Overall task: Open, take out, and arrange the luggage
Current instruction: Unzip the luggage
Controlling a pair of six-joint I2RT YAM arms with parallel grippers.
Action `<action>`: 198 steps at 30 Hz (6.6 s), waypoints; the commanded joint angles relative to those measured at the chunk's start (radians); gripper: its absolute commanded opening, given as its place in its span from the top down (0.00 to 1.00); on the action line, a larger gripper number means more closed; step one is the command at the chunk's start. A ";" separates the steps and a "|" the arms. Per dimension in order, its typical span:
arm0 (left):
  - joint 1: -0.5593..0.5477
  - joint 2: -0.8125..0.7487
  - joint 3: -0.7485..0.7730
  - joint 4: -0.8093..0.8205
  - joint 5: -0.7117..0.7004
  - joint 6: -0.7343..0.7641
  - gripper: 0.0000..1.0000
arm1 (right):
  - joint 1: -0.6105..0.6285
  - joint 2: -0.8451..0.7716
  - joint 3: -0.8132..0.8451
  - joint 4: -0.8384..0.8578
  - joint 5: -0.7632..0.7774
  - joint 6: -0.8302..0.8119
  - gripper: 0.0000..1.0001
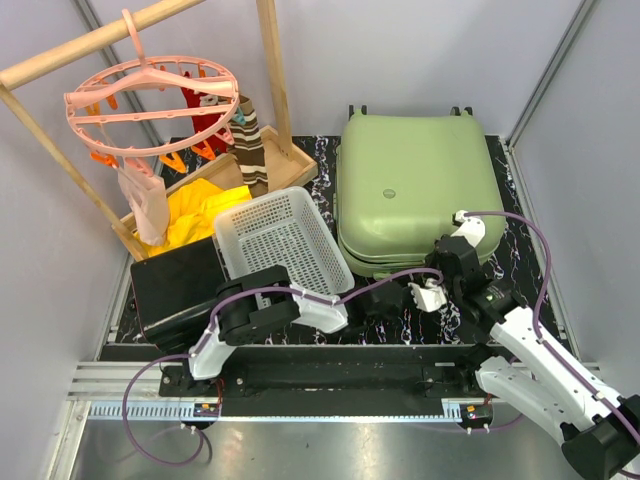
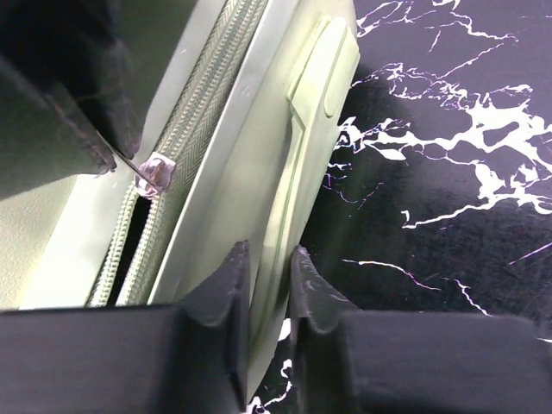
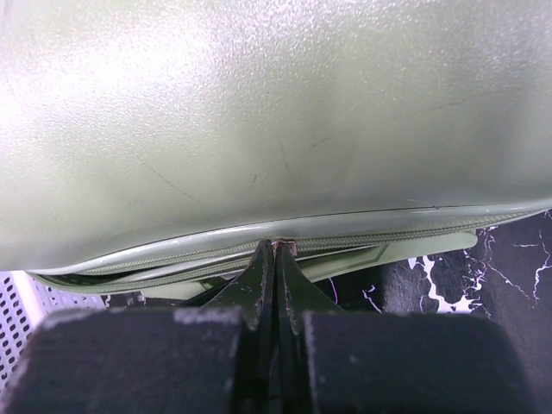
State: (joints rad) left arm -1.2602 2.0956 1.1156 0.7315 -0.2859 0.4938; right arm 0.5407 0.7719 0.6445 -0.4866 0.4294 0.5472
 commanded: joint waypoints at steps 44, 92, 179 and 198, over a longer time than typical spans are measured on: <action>0.159 -0.471 -0.172 -0.043 -0.101 -0.383 1.00 | -0.002 -0.201 0.046 -0.268 0.413 0.166 1.00; 0.148 -0.255 0.010 -0.359 0.240 -0.213 0.27 | -0.010 -0.181 -0.138 0.046 0.114 0.211 1.00; 0.226 -0.522 -0.370 -0.268 -0.001 -0.391 1.00 | -0.030 -0.387 -0.123 -0.322 0.606 0.533 1.00; 0.226 -0.554 -0.375 -0.265 0.060 -0.412 1.00 | -0.025 -0.070 0.038 -0.316 0.049 0.278 0.38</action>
State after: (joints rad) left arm -1.0687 1.5593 0.7563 0.5053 -0.1680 0.0769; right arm 0.5156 0.4717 0.6647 -0.8612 0.5934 0.9234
